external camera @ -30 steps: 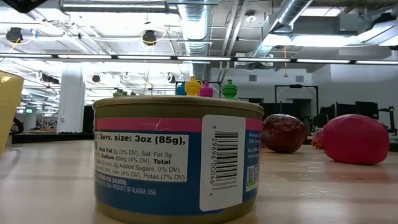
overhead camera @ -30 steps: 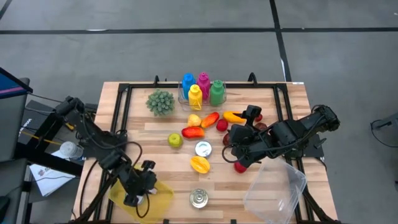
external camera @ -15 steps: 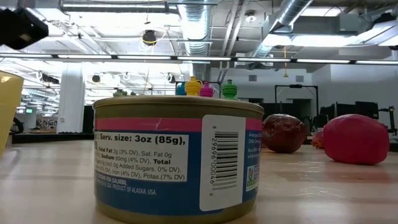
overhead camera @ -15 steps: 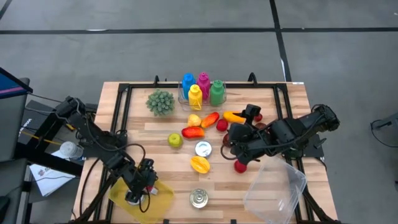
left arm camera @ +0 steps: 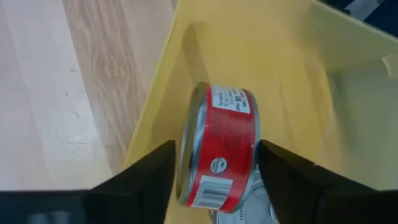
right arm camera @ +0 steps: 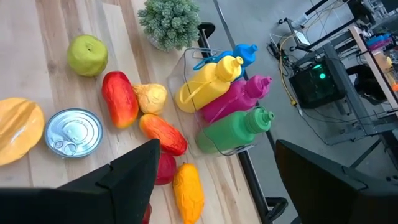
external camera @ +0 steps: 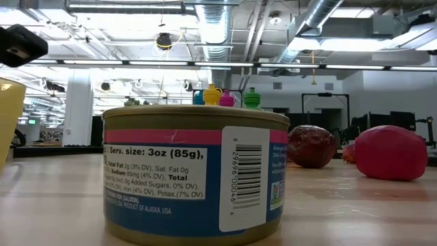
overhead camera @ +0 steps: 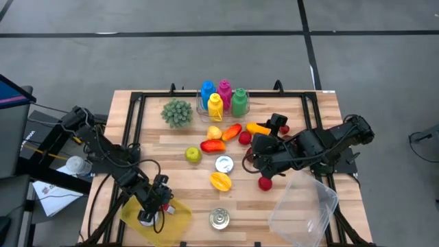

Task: Pick & Place Food Item
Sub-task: Put the red tuna can into the yellow bin

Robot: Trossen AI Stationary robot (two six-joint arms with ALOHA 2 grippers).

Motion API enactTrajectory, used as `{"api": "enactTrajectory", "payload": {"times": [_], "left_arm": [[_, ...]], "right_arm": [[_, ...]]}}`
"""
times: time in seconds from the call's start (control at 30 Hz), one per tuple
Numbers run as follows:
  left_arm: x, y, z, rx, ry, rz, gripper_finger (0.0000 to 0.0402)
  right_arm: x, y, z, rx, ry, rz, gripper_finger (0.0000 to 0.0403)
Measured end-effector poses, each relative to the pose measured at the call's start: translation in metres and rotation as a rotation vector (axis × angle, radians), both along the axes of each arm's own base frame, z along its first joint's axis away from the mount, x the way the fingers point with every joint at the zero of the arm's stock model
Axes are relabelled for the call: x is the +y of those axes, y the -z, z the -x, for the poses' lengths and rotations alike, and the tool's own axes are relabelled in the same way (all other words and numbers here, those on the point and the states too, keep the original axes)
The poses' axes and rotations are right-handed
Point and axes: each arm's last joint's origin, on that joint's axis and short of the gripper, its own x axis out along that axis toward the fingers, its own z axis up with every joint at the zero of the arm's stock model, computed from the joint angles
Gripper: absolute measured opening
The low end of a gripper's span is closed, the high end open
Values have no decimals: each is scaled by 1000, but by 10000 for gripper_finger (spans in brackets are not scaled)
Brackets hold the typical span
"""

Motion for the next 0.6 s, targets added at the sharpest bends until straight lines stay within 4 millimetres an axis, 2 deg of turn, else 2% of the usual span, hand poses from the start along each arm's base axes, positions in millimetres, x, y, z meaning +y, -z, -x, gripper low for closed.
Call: {"api": "enactTrajectory", "payload": {"times": [0.27, 0.4, 0.6], "left_arm": [[1, 6, 1, 7, 0, 12, 140], [-1, 5, -1, 15, -49, 72, 138], [-9, -4, -6, 15, -111, 265, 138]], "right_arm": [[0, 0, 0, 1, -1, 1, 312], [0, 0, 0, 2, -1, 1, 312], [0, 0, 0, 3, -2, 2, 312]]}}
